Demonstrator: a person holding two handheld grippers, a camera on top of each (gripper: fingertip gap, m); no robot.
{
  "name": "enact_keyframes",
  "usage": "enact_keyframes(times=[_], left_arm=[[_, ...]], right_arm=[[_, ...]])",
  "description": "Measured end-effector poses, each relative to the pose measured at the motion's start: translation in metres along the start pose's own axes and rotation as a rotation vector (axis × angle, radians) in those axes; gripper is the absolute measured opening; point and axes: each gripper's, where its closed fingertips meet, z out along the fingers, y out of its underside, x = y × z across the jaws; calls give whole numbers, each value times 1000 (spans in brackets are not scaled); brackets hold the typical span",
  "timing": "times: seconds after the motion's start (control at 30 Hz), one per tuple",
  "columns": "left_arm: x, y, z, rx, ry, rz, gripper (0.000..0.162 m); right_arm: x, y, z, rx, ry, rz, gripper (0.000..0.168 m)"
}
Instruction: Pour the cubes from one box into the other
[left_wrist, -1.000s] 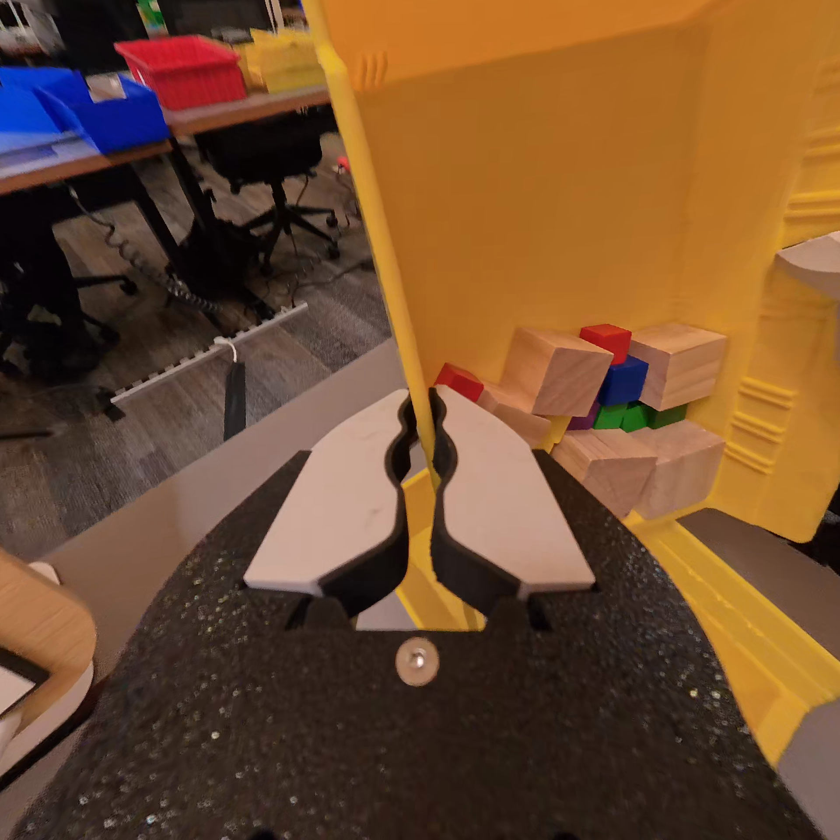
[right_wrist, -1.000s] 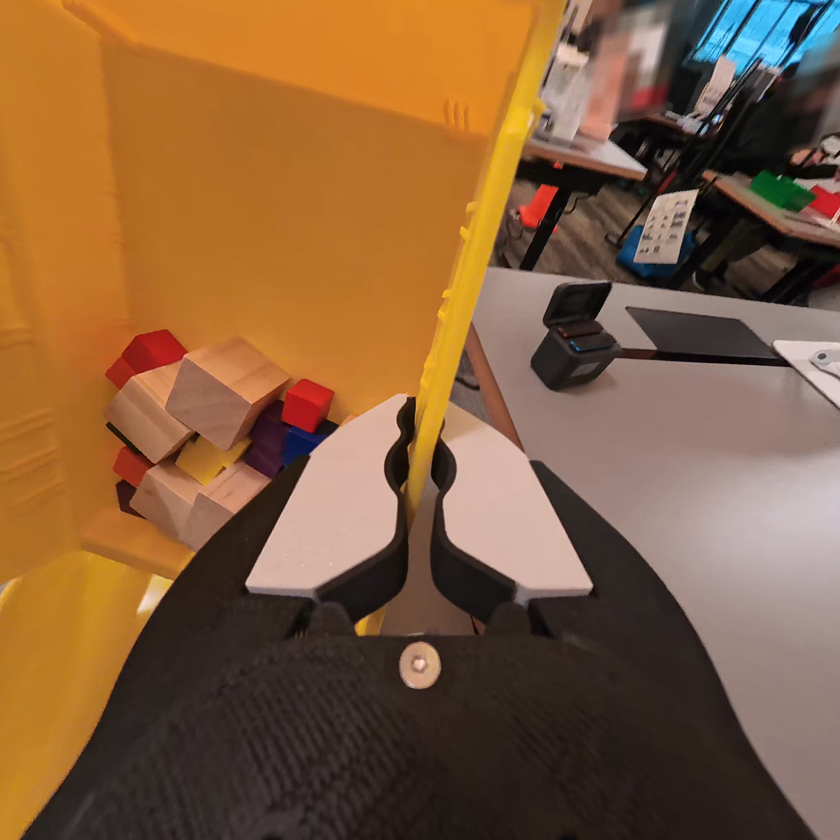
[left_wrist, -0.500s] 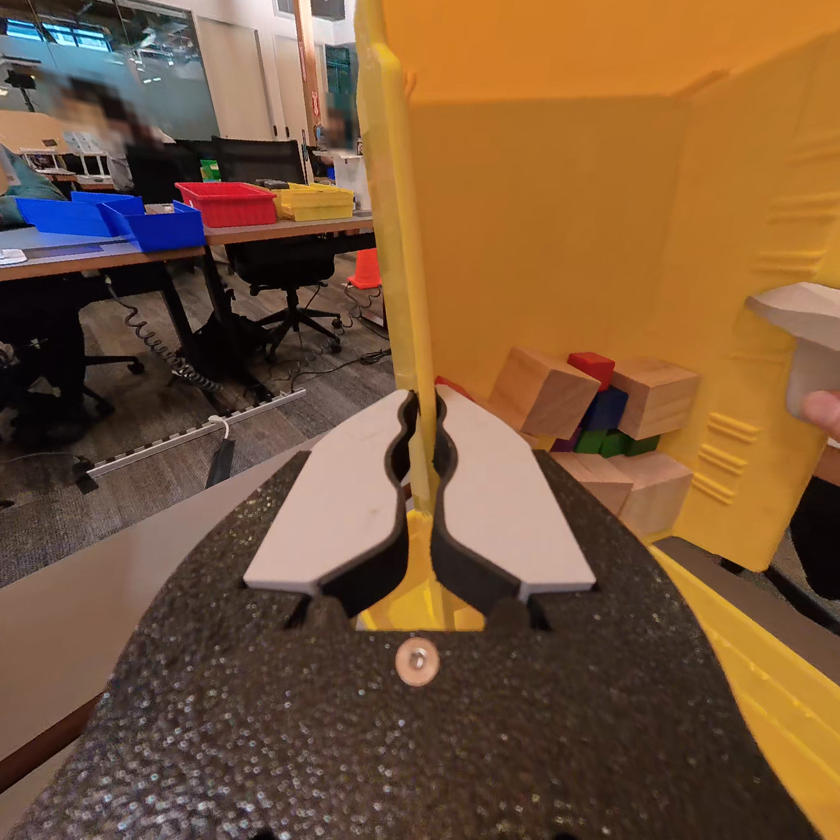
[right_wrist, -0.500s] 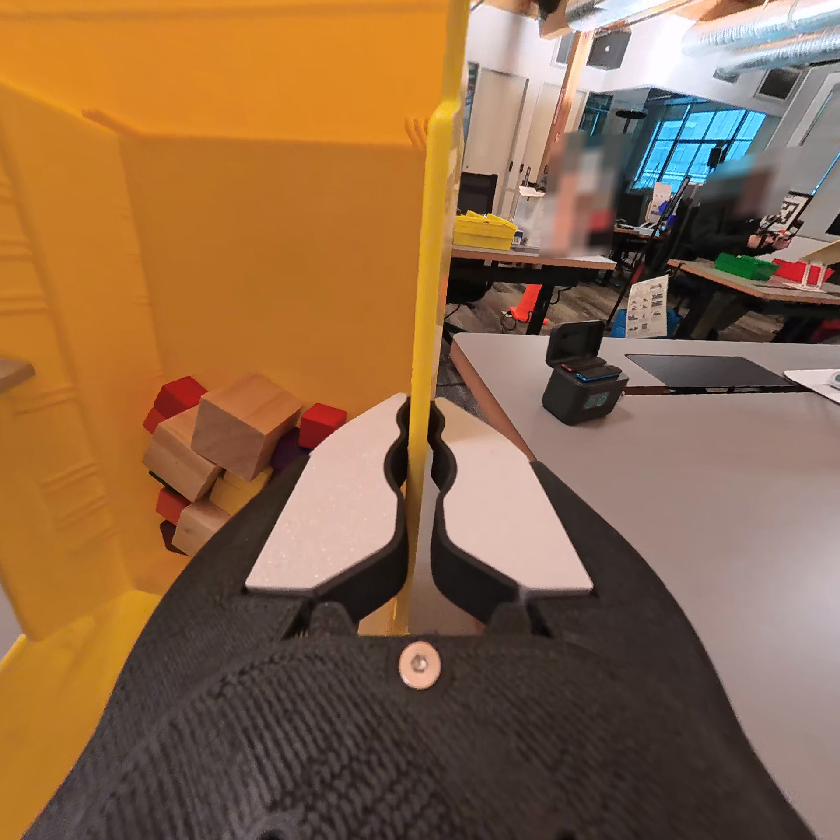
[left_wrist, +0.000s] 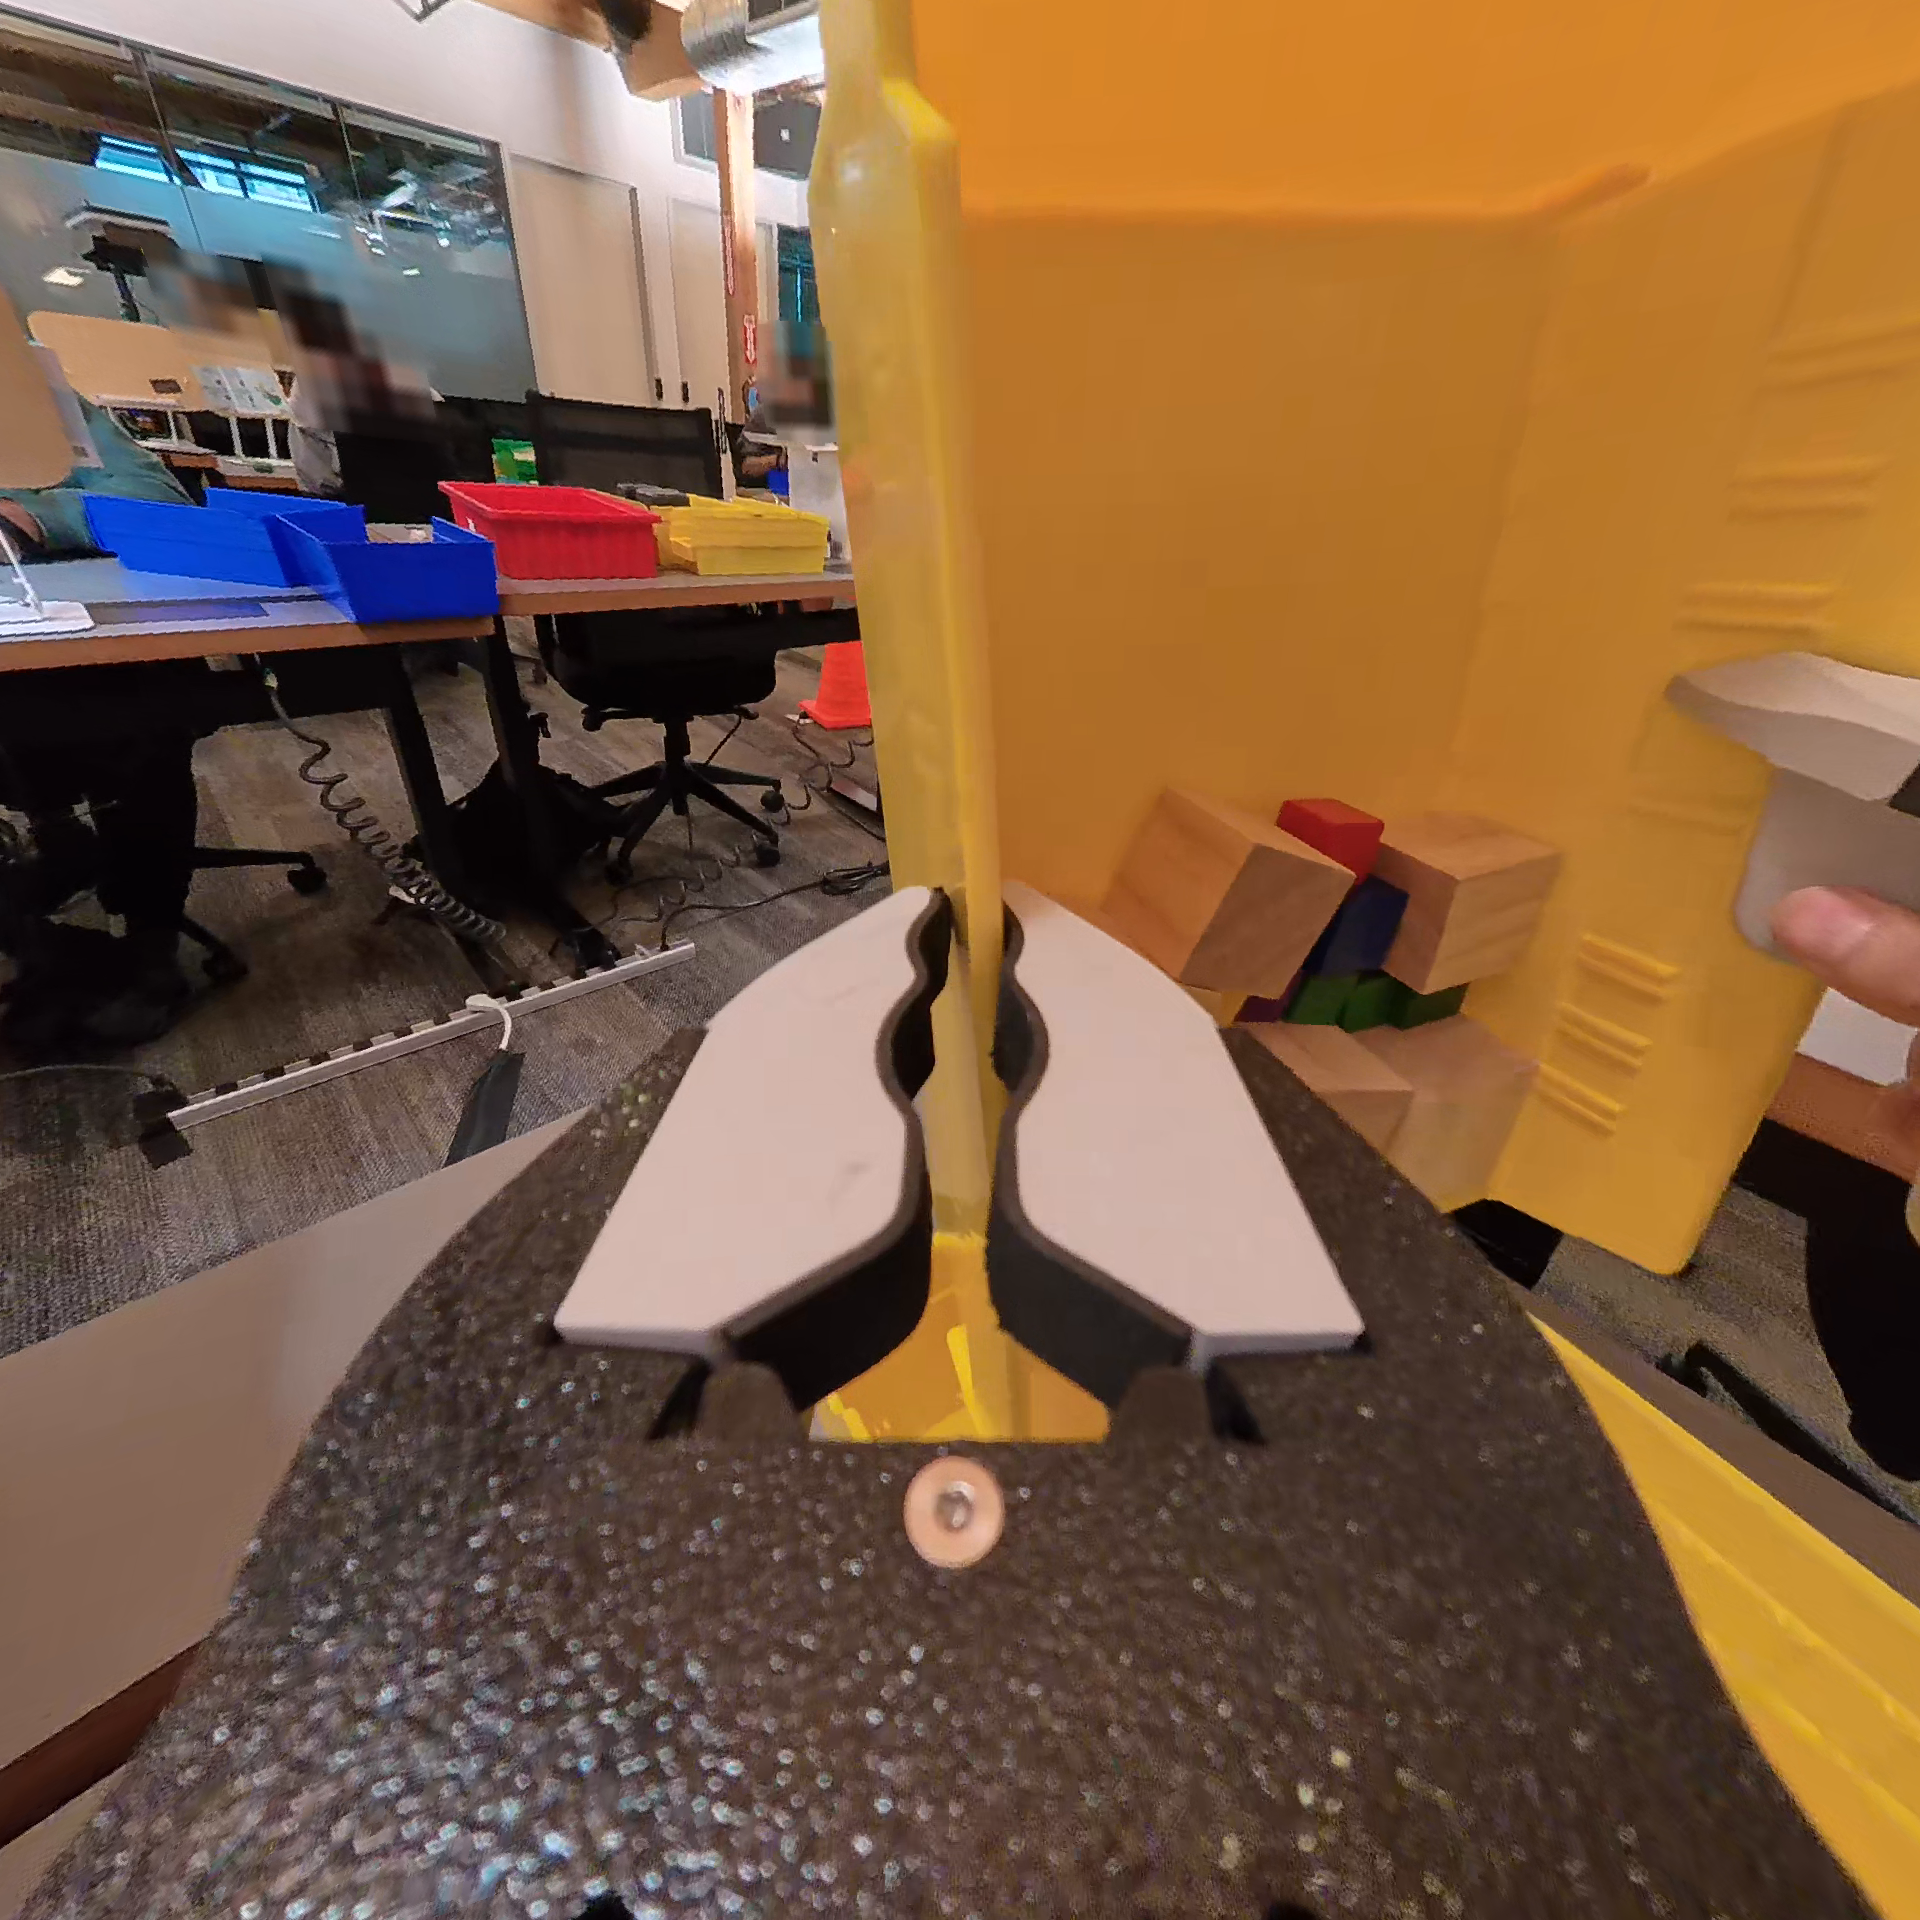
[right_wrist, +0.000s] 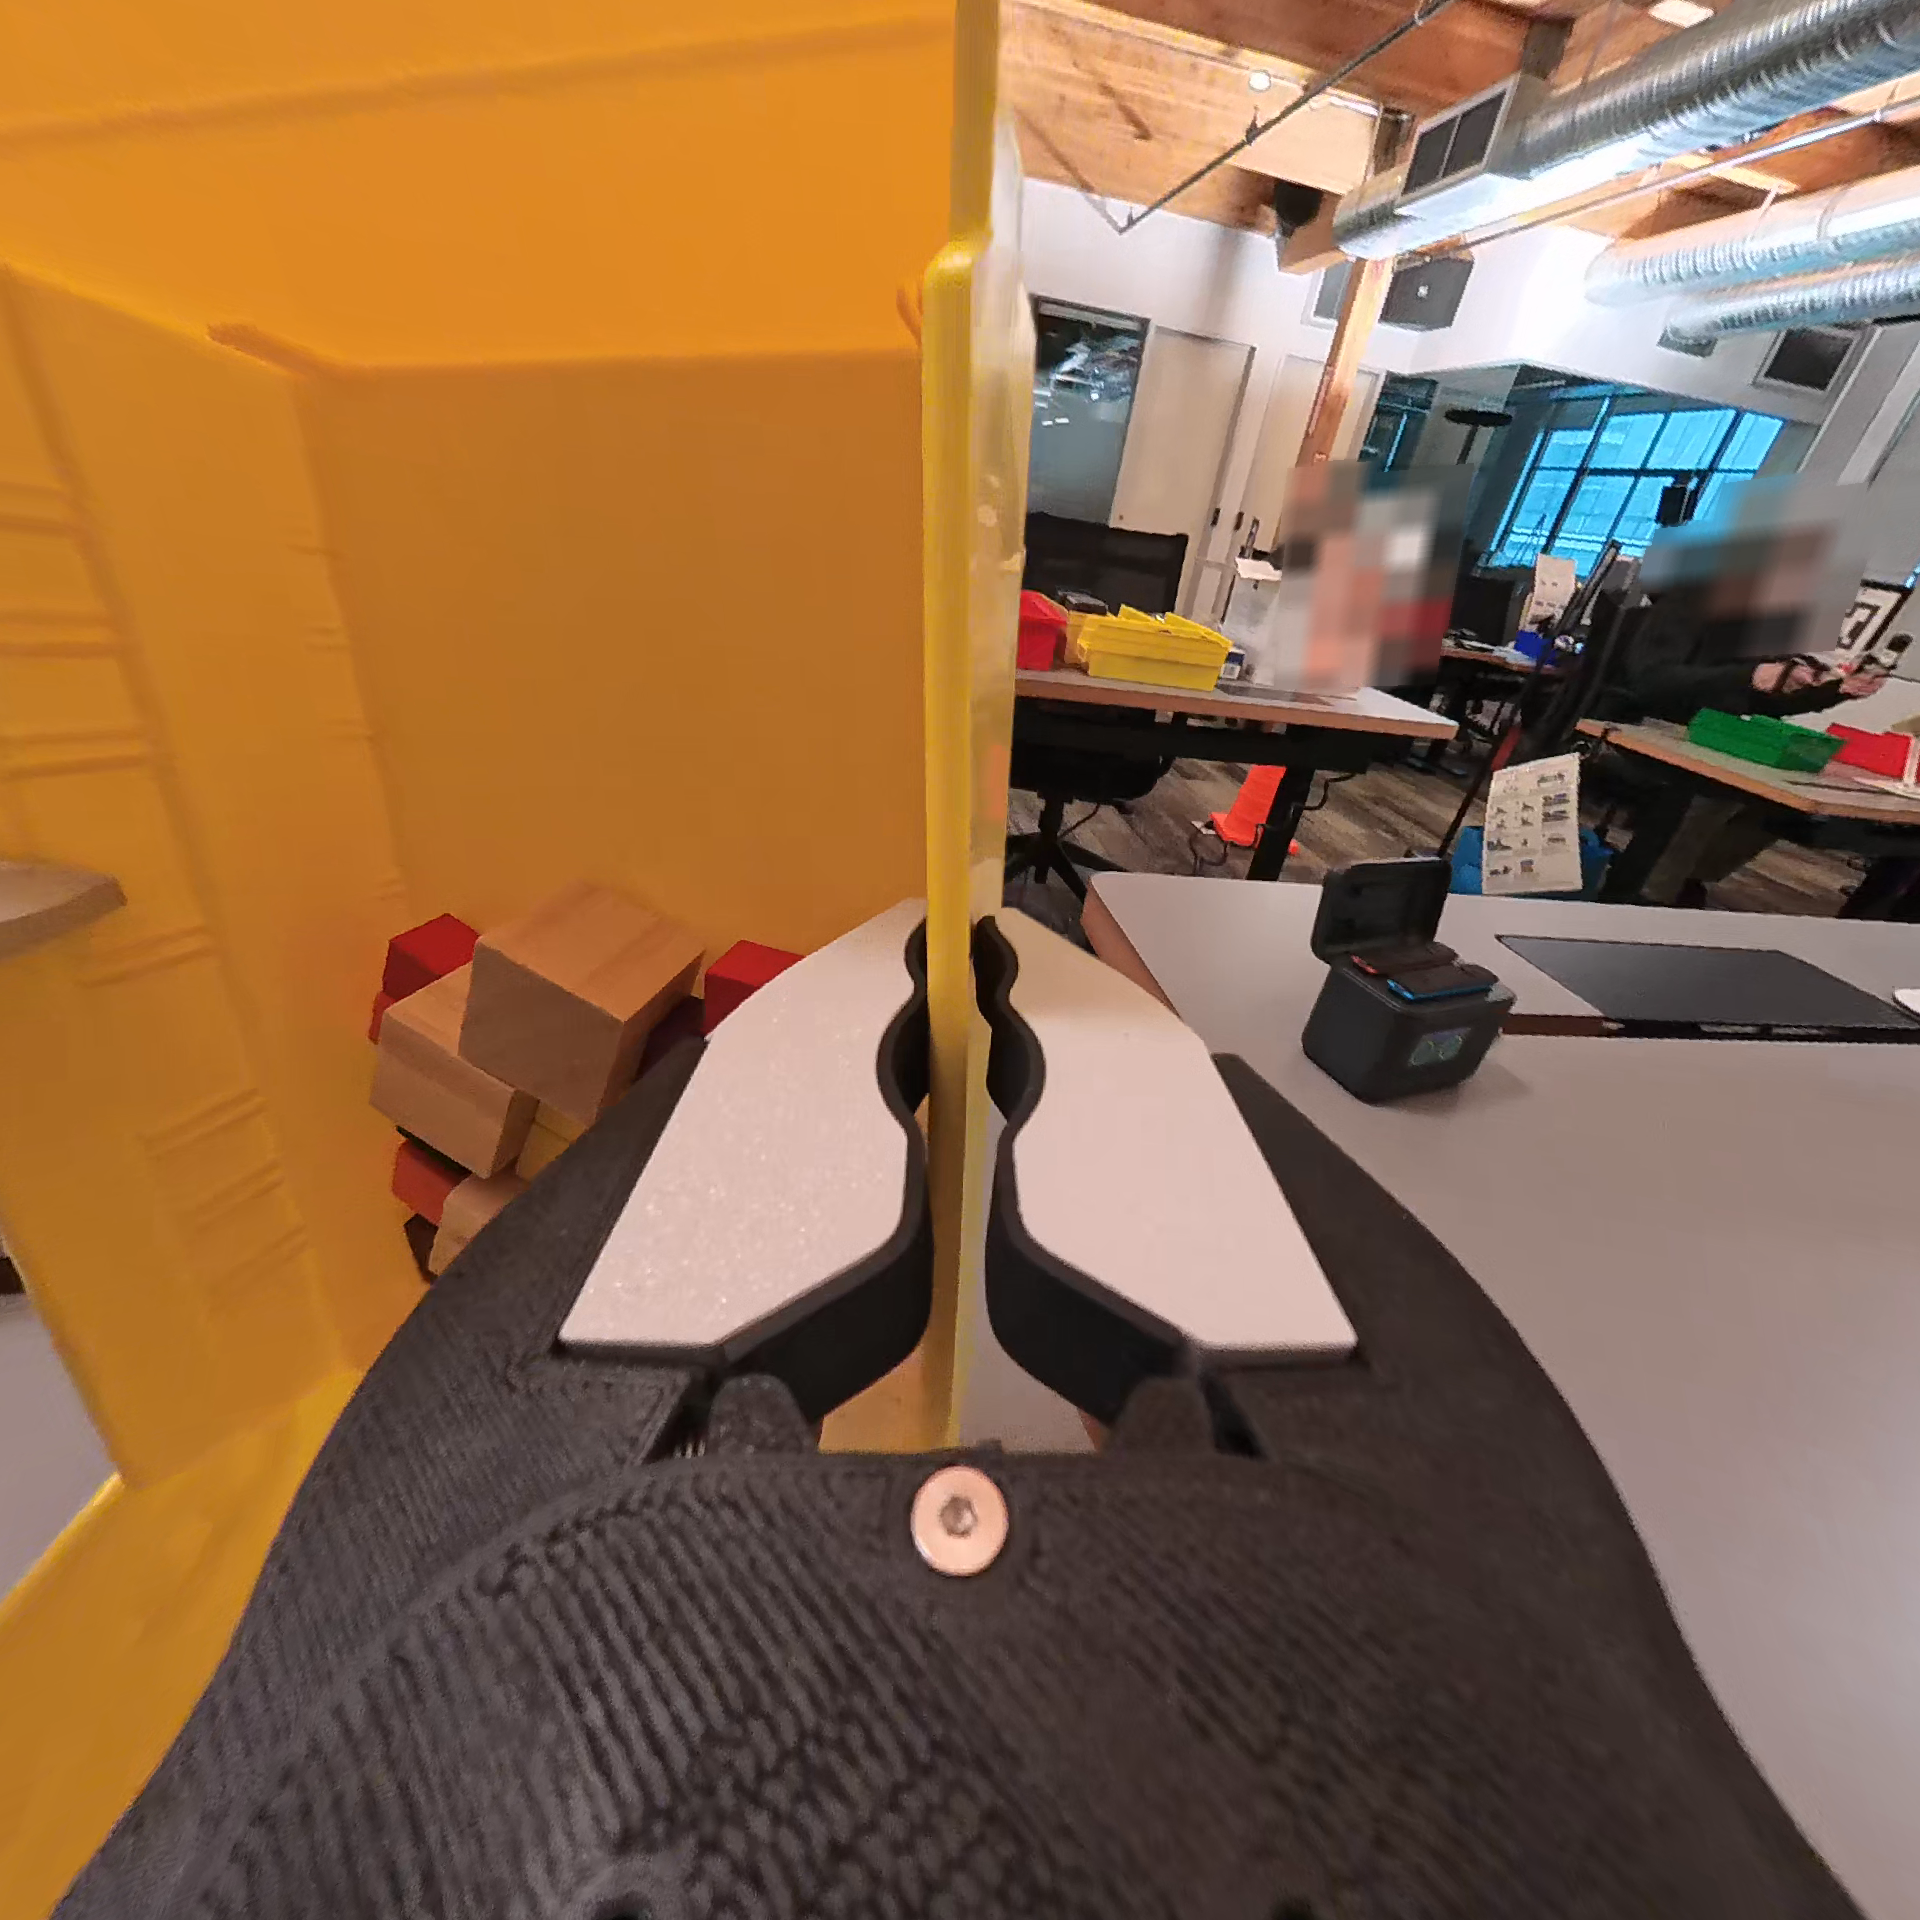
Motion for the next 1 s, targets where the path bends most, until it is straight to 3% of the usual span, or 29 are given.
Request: enact_keyframes(times=[0.6, 1.0], left_arm=[[-3, -19, 0, 117, 24, 43, 8], [-2, -1, 3, 91, 11, 8, 8]], right_arm=[[-1, -8, 10, 157, -33, 105, 6], [0, 0, 13, 137, -25, 74, 6]])
